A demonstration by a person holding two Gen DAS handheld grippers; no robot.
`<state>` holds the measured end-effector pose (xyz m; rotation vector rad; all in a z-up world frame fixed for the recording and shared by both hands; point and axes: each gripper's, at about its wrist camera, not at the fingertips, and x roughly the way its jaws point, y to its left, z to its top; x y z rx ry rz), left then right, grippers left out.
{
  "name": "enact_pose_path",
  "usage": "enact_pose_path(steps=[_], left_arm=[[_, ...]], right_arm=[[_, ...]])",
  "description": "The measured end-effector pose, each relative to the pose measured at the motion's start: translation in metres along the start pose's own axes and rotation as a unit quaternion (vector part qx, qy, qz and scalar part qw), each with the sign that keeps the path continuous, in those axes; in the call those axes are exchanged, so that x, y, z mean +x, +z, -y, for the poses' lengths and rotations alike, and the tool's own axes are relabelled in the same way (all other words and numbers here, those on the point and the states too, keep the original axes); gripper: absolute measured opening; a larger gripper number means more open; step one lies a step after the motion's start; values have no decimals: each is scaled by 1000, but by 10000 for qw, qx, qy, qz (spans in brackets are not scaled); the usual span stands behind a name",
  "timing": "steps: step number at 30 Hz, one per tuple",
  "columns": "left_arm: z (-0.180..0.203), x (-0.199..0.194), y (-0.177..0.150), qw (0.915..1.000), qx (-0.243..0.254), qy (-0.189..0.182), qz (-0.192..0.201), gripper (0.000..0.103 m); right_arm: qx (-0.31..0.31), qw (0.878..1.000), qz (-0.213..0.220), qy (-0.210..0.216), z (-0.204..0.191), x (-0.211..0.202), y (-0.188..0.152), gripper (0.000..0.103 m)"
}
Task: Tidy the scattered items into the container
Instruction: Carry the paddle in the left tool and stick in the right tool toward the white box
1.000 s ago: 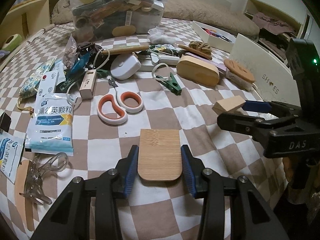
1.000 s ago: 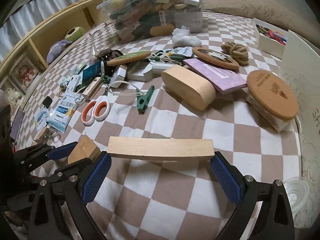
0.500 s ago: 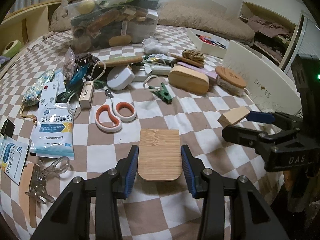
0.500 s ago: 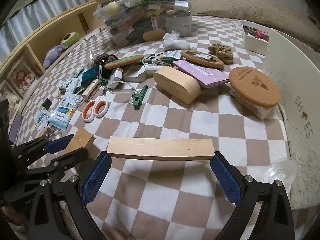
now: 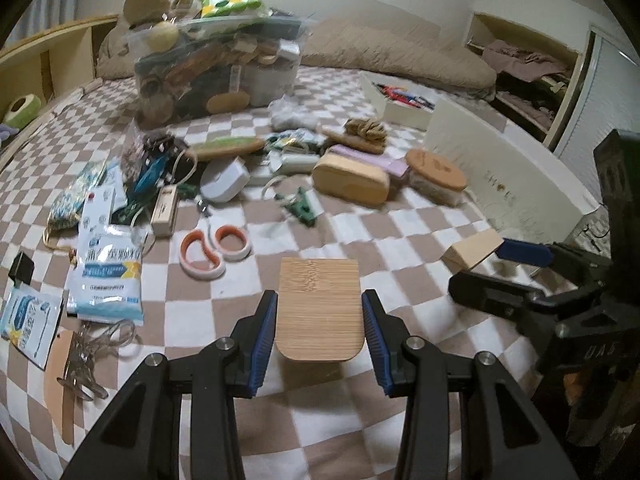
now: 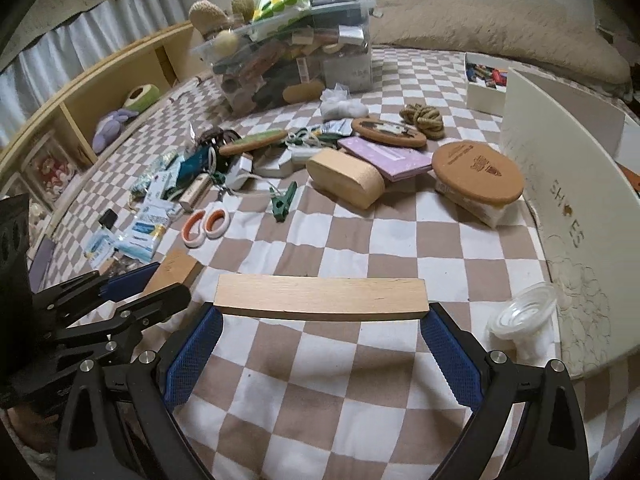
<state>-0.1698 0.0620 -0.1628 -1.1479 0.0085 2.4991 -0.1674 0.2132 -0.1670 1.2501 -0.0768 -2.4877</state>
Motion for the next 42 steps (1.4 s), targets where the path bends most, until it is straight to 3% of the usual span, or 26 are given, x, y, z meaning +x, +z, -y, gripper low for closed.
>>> enact_pose_path(steps=[27,42], left_arm=[[85,-51,62,9938,606,-364,862,42],[135,-58,90,9881,879,-624,1098,42]], right_arm=[[239,9907,1255,-469,48,-116,25,100],[378,9799,1718,-947,92,-171,29,100]])
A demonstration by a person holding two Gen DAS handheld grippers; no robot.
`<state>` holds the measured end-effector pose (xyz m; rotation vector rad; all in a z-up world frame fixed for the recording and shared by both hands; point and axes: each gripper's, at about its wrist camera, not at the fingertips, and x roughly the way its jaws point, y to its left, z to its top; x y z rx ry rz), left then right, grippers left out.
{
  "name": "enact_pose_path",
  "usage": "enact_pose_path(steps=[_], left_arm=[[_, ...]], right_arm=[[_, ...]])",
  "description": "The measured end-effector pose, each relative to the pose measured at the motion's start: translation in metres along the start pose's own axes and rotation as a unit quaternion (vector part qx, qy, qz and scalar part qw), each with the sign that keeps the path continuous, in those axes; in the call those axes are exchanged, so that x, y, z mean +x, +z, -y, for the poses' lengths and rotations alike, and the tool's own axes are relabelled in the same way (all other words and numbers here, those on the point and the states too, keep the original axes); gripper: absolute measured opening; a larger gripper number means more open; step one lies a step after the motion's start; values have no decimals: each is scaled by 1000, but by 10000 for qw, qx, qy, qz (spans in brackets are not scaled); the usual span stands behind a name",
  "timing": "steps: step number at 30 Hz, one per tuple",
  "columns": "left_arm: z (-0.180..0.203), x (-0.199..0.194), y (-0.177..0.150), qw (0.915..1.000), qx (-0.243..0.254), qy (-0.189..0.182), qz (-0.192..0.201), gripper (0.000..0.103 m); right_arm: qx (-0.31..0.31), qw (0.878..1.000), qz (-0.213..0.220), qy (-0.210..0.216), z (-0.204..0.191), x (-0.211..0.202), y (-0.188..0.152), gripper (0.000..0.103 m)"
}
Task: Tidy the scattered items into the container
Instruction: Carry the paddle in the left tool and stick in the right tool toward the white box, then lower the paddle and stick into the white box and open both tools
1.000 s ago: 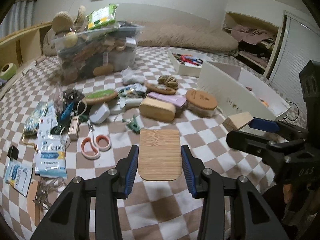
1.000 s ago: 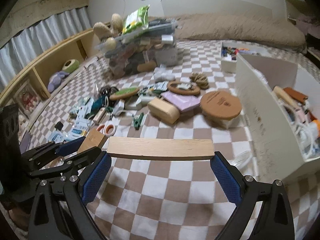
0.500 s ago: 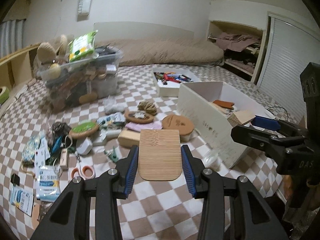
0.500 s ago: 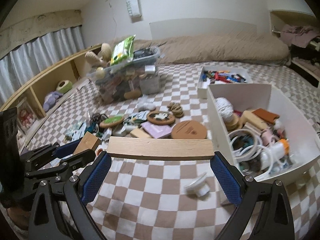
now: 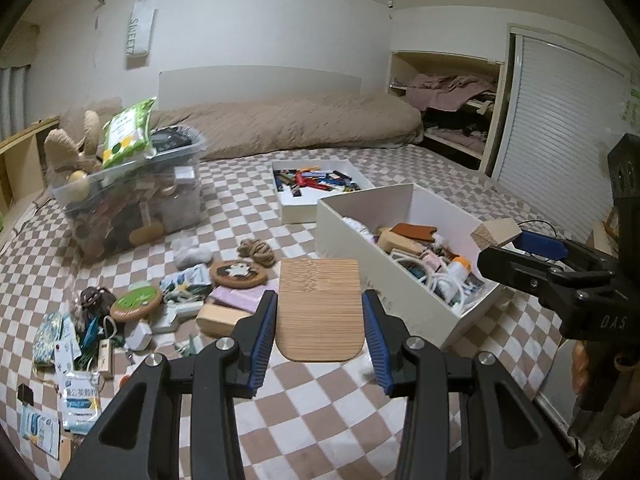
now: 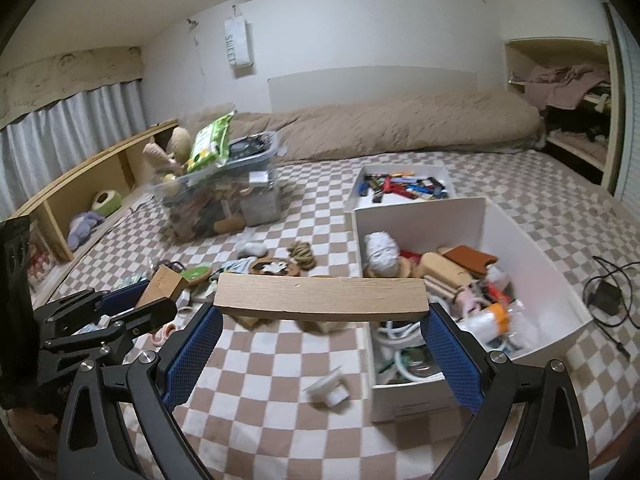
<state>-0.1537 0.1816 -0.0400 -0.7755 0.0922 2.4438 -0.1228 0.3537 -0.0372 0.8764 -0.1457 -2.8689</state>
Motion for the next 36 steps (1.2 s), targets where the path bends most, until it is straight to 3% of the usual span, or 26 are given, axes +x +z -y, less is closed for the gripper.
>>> enact_pose_path(steps=[16,36], left_arm=[[43,22,24,9993,239,-293,32,42],[83,74,38,9966,332,-694,-297,42]], right_arm=[[13,9984,240,-506,45,-17,13,100],[154,9953,145,-947,104,-3,21,100]])
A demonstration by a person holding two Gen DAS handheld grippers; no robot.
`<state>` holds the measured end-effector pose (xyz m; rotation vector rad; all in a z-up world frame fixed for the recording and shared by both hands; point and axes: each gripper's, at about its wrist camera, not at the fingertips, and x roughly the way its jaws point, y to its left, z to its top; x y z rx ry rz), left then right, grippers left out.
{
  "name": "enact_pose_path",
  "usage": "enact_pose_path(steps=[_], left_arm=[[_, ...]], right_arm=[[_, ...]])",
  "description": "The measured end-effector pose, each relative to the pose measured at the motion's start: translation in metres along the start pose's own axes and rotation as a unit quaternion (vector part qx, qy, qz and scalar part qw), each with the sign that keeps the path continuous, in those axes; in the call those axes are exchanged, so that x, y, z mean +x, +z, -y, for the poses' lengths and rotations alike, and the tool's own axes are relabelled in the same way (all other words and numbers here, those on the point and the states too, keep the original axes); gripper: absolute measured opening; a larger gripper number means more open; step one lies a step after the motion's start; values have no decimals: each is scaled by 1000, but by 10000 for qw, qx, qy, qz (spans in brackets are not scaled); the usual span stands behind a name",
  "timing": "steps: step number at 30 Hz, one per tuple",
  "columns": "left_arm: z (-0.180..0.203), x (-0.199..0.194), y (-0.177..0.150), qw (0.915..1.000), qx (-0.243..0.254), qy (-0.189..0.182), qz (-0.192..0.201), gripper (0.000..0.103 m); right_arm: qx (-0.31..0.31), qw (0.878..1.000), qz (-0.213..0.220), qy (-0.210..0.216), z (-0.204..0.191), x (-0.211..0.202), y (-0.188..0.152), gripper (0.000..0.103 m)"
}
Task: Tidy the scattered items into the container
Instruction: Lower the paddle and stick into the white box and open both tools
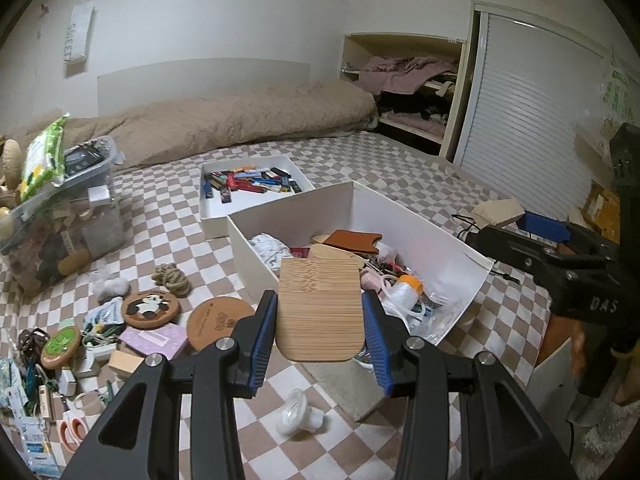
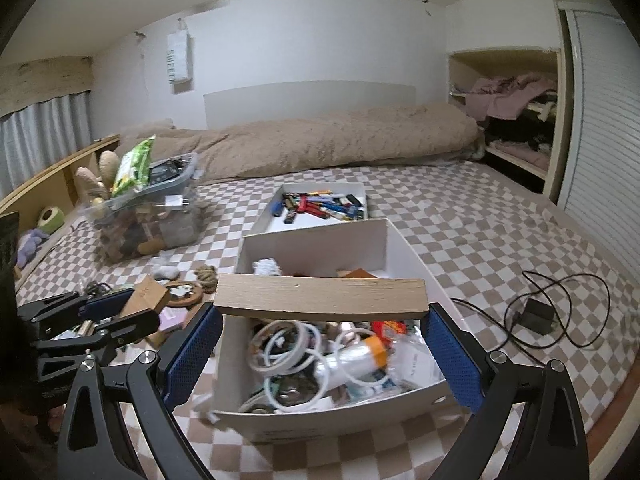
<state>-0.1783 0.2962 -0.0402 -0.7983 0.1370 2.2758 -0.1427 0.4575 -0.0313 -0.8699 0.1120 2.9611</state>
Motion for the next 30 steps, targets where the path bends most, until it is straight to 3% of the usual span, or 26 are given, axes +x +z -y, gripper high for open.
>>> enact_pose_path(steps=[7,13,18,30], left_arm=[[5,24,4,9998,-12,-131,-176,42],[11,42,5,9994,18,-178,-311,42],[13,56,10,9990,-25,-233,-382,42],[18,86,28,9976,-149,-386,-547,42]], right_arm=[[548,9975,-429,98,41,33,-3,100],[490,9958,-775,-50,53,59,-10,100],[310,9944,-1005,-46,55,72,-16,100],[-498,9866,-1492,423,28,86,-36,100]])
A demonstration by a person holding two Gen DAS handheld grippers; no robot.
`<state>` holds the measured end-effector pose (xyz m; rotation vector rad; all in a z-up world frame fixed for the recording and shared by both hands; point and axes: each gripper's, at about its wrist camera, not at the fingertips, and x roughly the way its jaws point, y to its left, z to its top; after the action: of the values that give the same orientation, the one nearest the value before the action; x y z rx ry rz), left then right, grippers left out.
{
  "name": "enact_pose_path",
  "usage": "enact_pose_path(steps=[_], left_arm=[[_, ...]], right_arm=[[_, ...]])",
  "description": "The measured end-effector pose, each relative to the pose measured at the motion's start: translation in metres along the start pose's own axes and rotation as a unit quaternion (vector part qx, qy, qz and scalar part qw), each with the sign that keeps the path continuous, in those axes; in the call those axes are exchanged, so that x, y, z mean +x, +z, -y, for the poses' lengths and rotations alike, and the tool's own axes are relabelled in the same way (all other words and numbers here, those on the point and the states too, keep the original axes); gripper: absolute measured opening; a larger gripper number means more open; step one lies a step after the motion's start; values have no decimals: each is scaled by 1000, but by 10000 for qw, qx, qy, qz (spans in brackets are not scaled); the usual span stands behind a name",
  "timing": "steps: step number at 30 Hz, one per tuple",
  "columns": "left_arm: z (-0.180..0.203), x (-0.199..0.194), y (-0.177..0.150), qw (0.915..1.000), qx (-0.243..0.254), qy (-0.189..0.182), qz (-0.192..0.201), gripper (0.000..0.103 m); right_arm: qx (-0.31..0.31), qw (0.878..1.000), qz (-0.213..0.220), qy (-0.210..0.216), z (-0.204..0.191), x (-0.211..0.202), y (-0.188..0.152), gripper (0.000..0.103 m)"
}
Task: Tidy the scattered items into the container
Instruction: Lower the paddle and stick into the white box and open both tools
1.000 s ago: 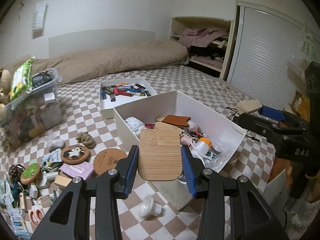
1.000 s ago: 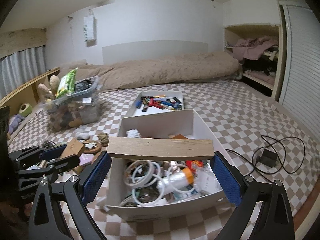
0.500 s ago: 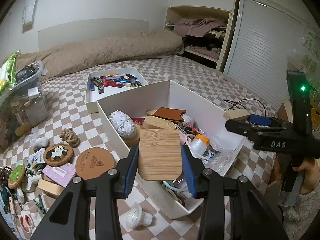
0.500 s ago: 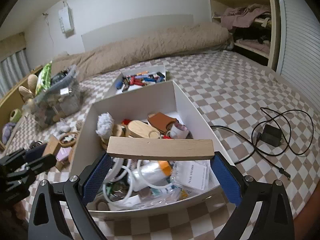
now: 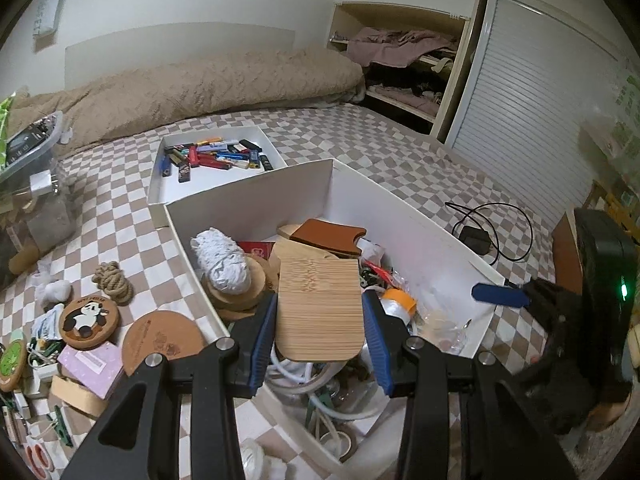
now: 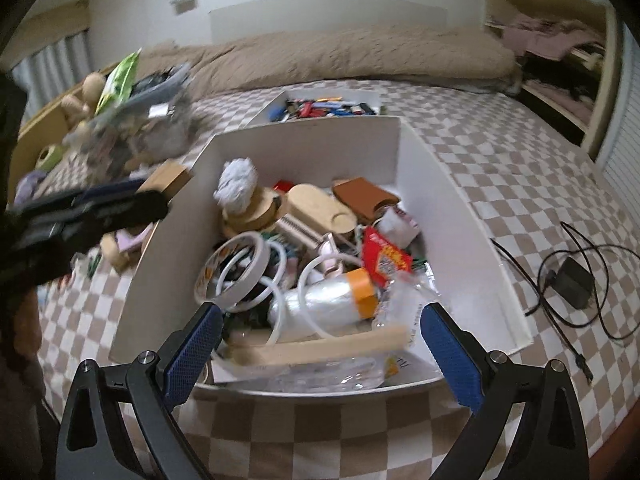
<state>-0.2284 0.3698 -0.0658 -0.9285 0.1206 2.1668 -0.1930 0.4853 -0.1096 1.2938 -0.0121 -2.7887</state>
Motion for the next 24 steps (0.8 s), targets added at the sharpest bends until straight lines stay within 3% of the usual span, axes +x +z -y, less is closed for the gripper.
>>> enact_pose_path(steps=[11,22,23,24], left_arm=[[14,22,-11,9988,64,-53,-480,42],[35,17,-23,9966,264,-224,-746,42],[35,16,-24,9966,266,-225,-752,43],[35,16,-24,9966,262,-202,-751,55]], right_arm=[[110,9996,180,201,6,-14,-4,100],[429,9986,210,-212,24,-21,-8,100],[469,9984,229,-224,25,-22,-8,100],[492,9982,243,-224,26,-23,-8,100]])
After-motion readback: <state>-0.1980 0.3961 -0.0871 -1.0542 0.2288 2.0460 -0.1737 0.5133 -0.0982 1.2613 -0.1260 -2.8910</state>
